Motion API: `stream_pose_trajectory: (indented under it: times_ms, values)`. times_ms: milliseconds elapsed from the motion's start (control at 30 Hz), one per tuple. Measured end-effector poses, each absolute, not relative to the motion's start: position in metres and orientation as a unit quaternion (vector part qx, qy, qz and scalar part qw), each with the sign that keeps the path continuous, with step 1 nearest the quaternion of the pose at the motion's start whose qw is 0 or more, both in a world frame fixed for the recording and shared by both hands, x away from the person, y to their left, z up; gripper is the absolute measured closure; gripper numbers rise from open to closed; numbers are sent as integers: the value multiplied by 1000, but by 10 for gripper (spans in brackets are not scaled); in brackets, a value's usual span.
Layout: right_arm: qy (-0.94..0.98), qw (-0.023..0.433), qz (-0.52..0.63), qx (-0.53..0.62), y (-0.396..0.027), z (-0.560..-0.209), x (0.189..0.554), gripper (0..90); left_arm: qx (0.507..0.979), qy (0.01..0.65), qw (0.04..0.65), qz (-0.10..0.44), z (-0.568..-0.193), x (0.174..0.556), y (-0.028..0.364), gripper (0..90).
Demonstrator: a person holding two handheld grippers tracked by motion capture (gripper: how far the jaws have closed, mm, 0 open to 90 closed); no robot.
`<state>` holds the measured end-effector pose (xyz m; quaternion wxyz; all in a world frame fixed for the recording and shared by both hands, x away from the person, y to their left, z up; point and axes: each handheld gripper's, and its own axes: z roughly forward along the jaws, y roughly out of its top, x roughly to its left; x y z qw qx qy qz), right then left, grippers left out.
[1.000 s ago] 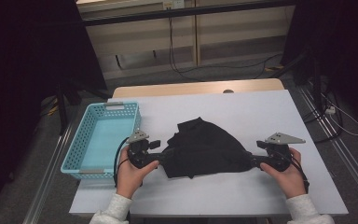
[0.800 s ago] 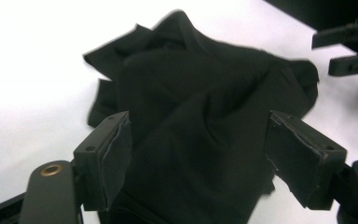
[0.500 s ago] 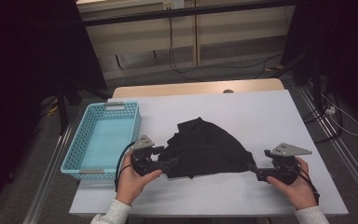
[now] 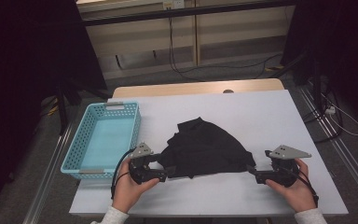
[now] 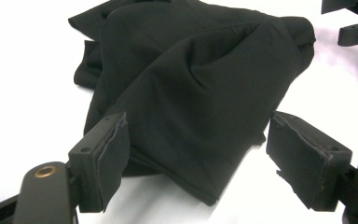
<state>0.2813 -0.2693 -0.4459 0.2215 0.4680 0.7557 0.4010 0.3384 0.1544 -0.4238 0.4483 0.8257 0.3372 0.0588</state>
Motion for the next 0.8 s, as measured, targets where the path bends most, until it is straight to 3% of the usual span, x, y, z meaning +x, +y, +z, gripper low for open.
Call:
stream_pose_trajectory:
  times_ms: [600,800]
  values:
    - [771,201,402,451,-270,-448,280,412,820,354,446,47,-431,330,161,248]
    - [771,197,403,451,-272,-450,281,436,821,361,440,49,-433,330,163,261]
